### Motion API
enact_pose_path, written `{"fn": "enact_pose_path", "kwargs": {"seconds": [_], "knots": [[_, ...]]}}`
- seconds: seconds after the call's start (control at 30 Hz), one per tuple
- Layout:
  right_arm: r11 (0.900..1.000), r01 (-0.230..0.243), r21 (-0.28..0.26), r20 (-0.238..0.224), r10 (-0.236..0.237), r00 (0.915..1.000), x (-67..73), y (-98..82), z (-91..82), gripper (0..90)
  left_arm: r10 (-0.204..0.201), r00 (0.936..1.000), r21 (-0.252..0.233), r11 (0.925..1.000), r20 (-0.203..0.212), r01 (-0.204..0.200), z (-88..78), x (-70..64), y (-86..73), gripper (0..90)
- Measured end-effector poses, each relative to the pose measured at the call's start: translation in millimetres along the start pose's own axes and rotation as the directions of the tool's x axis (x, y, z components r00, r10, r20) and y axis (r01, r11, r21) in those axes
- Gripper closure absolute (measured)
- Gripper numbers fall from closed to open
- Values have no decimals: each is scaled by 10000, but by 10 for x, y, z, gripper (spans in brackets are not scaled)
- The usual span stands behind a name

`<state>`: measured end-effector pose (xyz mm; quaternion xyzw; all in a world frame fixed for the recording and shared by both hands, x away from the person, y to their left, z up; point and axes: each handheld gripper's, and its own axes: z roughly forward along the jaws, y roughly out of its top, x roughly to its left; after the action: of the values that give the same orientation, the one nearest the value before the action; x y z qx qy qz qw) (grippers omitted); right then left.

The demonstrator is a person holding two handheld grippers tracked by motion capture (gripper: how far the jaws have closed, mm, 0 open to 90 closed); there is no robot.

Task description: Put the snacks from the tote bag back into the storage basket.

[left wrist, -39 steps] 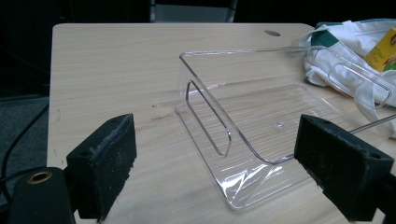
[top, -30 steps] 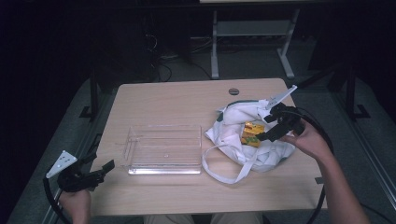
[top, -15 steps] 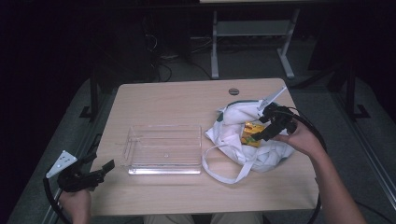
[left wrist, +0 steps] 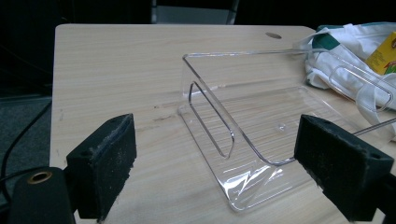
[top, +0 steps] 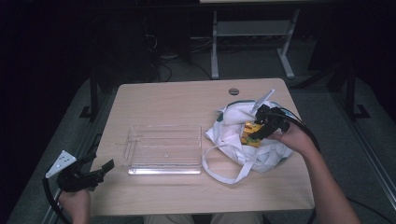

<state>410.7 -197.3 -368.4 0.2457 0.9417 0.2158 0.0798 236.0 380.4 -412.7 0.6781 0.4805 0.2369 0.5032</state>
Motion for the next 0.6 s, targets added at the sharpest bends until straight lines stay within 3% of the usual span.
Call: {"fn": "enact_pose_path", "kwargs": {"seconds": [0.27,0.6], "knots": [[9995,210,245,83,-212,9997,-1,22,56,436,-62,10000,-40,10000,-2,62,-4,6,-2,126],[9984,481,291,74,-483,9988,-14,28,69,455,-74,10000,-20,10000,21,74,-4,10,-2,126]]}}
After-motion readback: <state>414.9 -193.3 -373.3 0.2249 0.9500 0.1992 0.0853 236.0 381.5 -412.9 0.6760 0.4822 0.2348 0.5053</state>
